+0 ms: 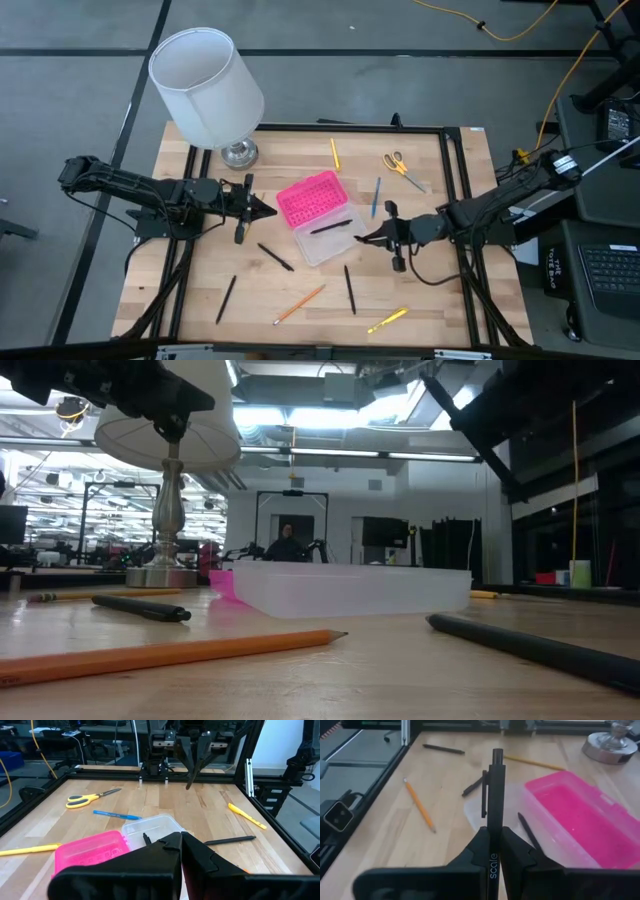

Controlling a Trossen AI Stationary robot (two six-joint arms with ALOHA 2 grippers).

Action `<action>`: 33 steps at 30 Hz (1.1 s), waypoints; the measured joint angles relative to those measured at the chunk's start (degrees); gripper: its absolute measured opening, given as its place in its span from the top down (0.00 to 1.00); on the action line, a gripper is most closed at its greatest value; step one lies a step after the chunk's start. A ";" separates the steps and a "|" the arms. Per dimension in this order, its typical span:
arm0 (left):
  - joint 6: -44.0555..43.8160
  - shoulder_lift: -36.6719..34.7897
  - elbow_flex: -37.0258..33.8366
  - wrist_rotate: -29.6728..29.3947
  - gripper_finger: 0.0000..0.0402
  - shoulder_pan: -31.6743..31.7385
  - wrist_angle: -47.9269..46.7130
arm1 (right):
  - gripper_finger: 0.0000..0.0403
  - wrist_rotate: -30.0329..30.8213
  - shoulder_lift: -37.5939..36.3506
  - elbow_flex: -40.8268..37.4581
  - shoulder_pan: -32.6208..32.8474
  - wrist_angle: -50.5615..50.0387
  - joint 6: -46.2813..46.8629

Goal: Pick & place school supplies into a supply box
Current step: Put the black pen into the supply box

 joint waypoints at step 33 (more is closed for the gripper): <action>0.02 -0.02 0.00 0.00 0.99 -0.02 -0.02 | 0.93 -0.24 0.28 0.00 -2.45 5.52 -6.21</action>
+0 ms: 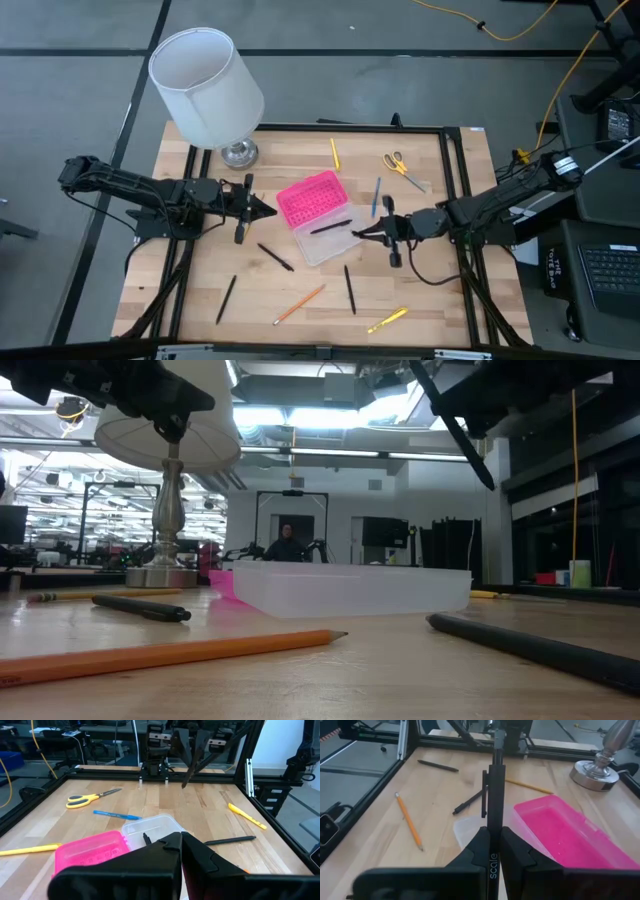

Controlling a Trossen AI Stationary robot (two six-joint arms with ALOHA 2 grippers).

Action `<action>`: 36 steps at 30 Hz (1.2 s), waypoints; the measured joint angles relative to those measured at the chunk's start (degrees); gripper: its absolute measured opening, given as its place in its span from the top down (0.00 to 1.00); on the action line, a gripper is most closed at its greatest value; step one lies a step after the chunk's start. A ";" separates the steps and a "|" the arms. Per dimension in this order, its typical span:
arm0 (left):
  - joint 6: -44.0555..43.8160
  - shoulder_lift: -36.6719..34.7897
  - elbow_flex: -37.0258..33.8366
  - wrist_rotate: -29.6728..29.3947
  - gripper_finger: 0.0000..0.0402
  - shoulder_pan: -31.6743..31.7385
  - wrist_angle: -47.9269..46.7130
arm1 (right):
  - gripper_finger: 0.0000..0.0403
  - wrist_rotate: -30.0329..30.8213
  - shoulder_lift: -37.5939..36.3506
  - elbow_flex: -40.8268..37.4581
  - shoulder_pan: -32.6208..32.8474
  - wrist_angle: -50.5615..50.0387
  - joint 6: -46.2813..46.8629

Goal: Pick & place school supplies into a supply box
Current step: Put the black pen into the supply box

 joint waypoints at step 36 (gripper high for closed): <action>-0.02 0.00 0.00 0.00 0.99 0.02 0.20 | 0.93 -6.07 22.57 23.87 -7.01 -15.91 -10.15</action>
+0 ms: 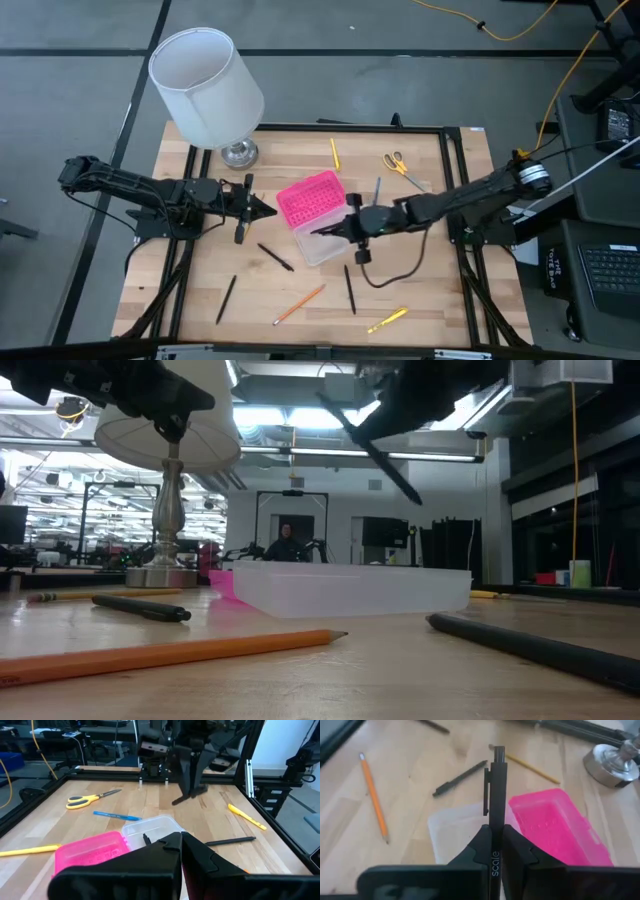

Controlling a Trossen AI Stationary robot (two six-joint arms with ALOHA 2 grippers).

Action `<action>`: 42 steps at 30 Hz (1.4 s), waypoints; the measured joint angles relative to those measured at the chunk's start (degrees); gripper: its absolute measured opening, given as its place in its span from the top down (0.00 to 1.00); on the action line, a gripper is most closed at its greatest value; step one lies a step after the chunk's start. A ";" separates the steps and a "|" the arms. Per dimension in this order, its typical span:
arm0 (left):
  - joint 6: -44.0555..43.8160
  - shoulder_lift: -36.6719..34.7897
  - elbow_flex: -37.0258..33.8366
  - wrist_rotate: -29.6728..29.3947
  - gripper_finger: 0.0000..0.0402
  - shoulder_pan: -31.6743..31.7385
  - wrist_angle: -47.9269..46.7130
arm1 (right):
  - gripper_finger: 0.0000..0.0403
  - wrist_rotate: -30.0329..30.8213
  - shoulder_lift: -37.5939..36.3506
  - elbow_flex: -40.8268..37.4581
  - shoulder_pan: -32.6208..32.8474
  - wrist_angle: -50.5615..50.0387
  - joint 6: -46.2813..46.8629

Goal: Pick & place school supplies into a supply box
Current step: Put the black pen into the supply box, then put the yellow scissors into the supply box

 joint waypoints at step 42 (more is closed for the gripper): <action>0.02 0.00 0.02 0.00 0.99 -0.02 0.20 | 0.84 -4.80 19.31 10.53 -4.68 -13.68 0.43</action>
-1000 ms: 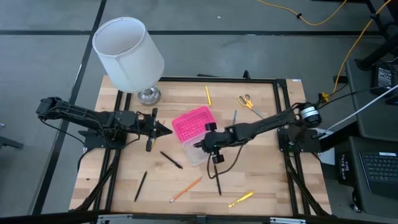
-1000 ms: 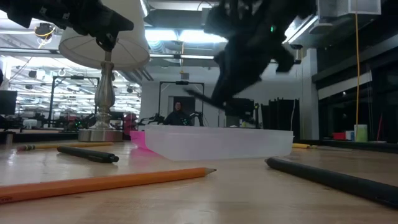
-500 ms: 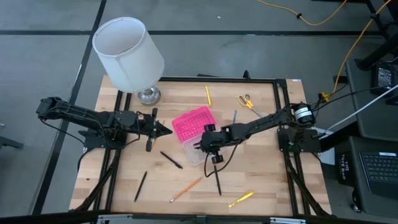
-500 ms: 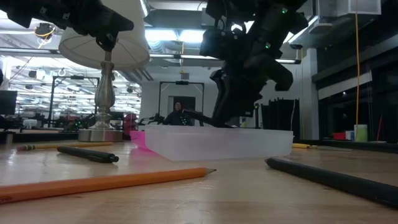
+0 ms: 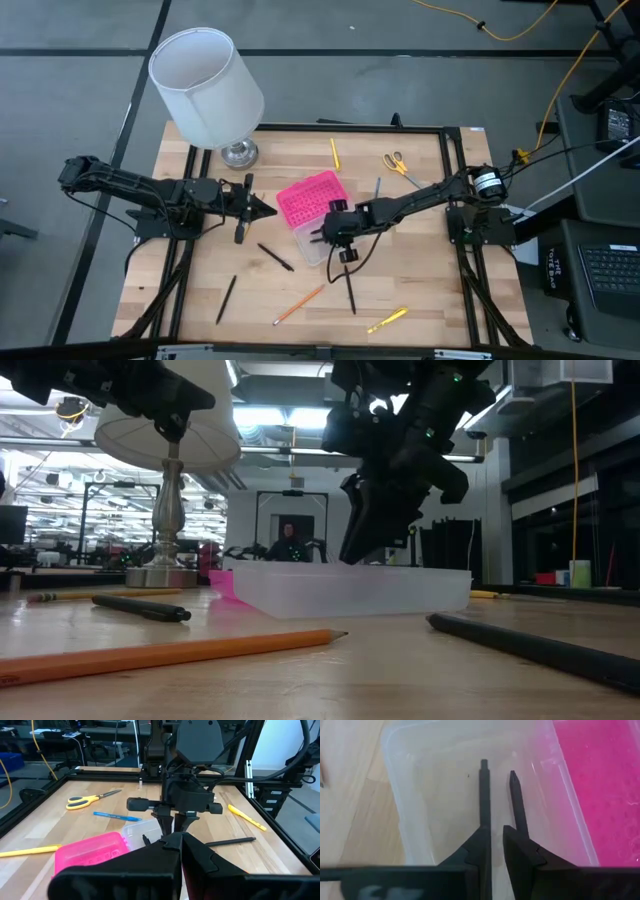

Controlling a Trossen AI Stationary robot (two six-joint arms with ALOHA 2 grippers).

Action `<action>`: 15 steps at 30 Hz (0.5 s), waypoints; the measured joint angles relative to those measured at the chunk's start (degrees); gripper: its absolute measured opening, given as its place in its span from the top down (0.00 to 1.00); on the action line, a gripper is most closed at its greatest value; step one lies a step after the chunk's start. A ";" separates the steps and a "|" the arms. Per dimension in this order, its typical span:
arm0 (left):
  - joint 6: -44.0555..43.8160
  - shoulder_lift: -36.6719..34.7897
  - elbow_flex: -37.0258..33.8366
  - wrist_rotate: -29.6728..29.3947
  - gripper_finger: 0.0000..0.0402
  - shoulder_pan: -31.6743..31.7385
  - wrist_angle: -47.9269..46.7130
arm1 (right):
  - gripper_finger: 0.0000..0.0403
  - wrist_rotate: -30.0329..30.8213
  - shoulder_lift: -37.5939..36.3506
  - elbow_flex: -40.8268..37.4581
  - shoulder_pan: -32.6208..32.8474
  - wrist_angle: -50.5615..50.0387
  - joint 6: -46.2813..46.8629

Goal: Pick & place school supplies into a supply box
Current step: Put the yellow scissors into the supply box

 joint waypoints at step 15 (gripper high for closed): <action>0.00 0.00 0.00 -0.02 0.99 0.00 -0.09 | 0.83 0.02 -5.01 -0.09 -0.42 -6.13 -0.43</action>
